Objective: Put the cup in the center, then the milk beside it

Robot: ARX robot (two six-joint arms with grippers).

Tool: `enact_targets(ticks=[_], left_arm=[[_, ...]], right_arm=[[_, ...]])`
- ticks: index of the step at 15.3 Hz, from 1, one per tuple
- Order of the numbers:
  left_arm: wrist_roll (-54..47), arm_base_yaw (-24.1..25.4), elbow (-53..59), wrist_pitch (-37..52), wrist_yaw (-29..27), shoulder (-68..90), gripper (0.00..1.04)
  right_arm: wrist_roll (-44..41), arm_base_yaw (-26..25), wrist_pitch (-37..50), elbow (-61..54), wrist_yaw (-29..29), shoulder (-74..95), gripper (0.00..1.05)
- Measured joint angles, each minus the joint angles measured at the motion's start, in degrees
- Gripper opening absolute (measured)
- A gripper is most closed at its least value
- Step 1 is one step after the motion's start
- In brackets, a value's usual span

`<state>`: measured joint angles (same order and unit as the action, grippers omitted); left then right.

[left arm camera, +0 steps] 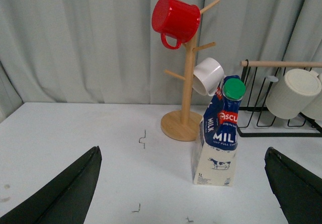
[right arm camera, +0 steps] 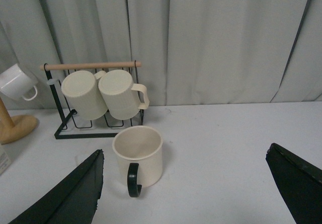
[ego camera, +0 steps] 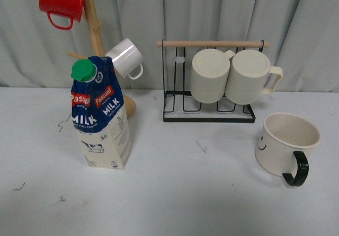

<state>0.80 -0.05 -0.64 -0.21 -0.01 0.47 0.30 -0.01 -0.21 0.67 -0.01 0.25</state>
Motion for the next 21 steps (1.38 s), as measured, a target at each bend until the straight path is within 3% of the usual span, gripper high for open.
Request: enact_targets(ticks=[20,21], left_arm=[[0.00,0.00,0.00,0.00,0.00,0.00,0.98],[0.00,0.00,0.00,-0.02,-0.02,0.00,0.98]], right_arm=[[0.00,0.00,-0.04,0.00,0.02,0.00,0.98],[1.88,3.04,-3.19,1.55,7.98,4.26,0.98]])
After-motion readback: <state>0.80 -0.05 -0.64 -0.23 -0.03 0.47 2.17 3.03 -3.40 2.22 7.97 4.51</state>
